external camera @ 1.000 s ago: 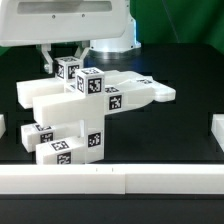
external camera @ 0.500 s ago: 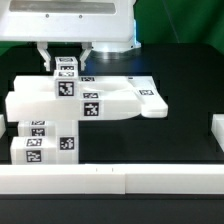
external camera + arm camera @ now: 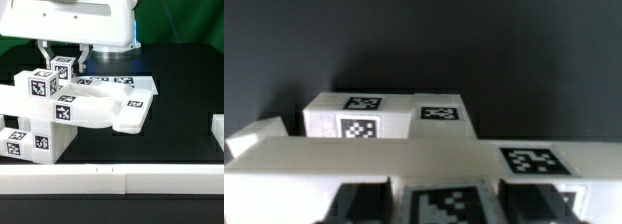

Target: Assemble chair

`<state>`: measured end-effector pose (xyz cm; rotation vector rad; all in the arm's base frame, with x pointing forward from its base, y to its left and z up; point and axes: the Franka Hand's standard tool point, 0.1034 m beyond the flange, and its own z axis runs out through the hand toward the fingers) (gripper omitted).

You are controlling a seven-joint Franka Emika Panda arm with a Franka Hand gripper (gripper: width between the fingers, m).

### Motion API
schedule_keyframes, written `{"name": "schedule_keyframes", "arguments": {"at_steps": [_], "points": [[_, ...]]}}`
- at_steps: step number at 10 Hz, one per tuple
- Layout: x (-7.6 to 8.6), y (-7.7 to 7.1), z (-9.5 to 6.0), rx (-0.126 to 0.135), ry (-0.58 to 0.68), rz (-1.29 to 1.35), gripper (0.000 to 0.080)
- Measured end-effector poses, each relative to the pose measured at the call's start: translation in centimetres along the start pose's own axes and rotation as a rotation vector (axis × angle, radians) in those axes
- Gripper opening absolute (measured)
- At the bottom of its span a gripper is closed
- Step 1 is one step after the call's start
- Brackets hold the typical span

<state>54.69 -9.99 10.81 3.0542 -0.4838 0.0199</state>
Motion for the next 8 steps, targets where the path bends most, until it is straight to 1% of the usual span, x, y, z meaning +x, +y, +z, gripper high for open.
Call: {"name": "schedule_keyframes", "arguments": {"at_steps": [2, 3, 4, 5, 8], "points": [[-0.04, 0.01, 0.06, -0.001, -0.001, 0.014, 0.054], [-0.05, 0.01, 0.07, -0.001, -0.001, 0.014, 0.054], [-0.06, 0.01, 0.09, -0.001, -0.002, 0.014, 0.0626], [-0.07, 0.01, 0.1, -0.001, -0.002, 0.014, 0.0642], [-0.09, 0.02, 0.13, -0.001, -0.003, 0.014, 0.0649]]}}
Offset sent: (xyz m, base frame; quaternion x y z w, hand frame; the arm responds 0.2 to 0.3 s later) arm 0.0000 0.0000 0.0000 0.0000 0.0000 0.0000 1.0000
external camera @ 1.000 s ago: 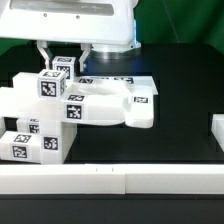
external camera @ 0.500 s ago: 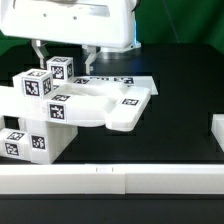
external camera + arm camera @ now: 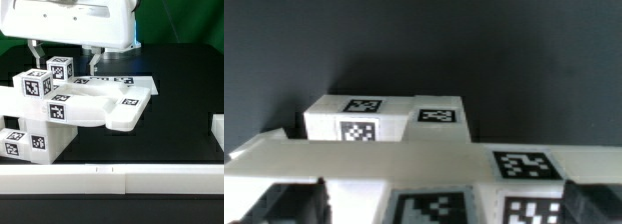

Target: Assemble chair

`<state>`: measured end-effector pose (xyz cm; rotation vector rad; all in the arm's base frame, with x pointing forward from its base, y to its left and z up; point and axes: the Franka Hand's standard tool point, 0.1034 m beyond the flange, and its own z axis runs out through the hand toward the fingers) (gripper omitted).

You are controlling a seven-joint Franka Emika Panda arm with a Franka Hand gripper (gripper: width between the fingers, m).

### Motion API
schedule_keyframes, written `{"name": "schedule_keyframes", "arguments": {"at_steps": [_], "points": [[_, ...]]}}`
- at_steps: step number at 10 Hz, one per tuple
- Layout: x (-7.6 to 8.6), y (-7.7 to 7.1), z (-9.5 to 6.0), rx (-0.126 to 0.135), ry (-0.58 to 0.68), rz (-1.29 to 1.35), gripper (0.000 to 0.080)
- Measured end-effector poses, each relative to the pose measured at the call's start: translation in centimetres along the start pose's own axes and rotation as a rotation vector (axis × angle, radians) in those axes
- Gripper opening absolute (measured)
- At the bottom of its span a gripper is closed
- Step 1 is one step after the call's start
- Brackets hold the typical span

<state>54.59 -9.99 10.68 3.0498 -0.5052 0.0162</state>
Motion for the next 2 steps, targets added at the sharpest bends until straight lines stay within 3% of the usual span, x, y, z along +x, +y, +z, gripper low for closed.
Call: {"name": "schedule_keyframes", "arguments": {"at_steps": [2], "points": [[-0.01, 0.0, 0.01, 0.0, 0.0, 0.0, 0.0649]]}}
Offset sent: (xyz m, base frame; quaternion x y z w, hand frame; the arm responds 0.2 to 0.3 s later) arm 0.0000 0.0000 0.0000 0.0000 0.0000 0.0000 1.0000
